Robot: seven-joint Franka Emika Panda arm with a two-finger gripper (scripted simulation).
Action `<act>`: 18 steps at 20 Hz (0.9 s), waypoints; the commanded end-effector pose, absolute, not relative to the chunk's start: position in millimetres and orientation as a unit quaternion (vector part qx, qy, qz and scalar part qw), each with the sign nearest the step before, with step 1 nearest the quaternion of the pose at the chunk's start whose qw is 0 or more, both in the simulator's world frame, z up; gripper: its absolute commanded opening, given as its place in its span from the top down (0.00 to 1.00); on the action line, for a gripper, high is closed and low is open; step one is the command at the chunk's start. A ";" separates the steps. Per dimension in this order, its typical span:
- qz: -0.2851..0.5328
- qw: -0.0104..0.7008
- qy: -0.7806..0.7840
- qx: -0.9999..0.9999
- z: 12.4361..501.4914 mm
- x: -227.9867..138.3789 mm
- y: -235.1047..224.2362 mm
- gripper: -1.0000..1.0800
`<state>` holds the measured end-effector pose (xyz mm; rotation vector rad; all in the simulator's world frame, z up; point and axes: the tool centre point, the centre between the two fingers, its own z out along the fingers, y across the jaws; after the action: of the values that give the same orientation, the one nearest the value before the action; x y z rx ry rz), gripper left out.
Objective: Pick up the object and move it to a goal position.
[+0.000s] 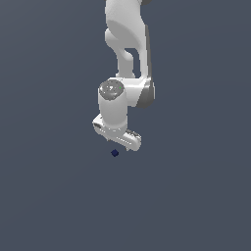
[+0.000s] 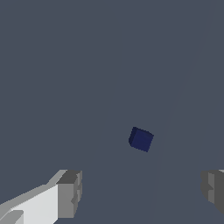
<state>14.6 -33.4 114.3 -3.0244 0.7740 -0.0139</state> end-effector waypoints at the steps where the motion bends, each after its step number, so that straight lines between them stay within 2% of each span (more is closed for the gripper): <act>1: -0.003 0.008 0.286 -0.958 102.5 14.4 -38.0 0.04; 18: 0.000 0.000 0.407 -0.913 63.4 11.5 -54.3 0.04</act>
<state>11.4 -53.8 64.2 -2.8741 1.2676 0.0007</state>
